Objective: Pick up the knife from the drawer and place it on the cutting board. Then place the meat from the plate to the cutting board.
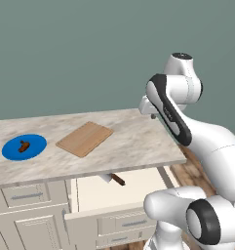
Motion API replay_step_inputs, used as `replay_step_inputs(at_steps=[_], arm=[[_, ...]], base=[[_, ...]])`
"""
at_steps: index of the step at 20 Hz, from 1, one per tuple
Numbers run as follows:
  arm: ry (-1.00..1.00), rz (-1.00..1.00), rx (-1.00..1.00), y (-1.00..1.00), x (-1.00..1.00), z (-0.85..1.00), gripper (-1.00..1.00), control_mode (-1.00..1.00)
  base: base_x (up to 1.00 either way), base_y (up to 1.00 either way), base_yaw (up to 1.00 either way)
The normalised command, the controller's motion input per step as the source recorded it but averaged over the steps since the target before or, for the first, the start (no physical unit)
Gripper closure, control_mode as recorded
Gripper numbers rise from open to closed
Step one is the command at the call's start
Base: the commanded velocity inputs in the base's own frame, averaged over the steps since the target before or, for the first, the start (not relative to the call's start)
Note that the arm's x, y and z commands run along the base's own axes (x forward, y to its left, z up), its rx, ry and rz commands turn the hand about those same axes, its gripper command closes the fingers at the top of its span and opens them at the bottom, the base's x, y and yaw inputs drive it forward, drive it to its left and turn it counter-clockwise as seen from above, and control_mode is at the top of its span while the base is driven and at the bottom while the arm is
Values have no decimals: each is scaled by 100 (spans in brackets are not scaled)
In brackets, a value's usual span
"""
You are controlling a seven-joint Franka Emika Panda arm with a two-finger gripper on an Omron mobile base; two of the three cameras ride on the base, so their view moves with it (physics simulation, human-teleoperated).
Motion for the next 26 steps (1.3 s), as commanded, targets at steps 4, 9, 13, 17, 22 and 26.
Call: replay_step_inputs(at_steps=[4, 9, 13, 17, 22, 26], arm=[[0, 0, 0, 0, -3, 0, -100, -100], [0, 0, 0, 0, 0, 0, -100, -100], [0, 0, 0, 0, 0, 0, -100, -100], [0, 0, 0, 0, 0, 0, -100, -100], [0, 0, 0, 0, 0, 0, -100, -100], [0, 0, 0, 0, 0, 0, -100, -100]], base=[[0, 0, 0], [0, 0, 0], [0, 0, 0], [0, 0, 0], [0, 0, 0], [0, 0, 0]])
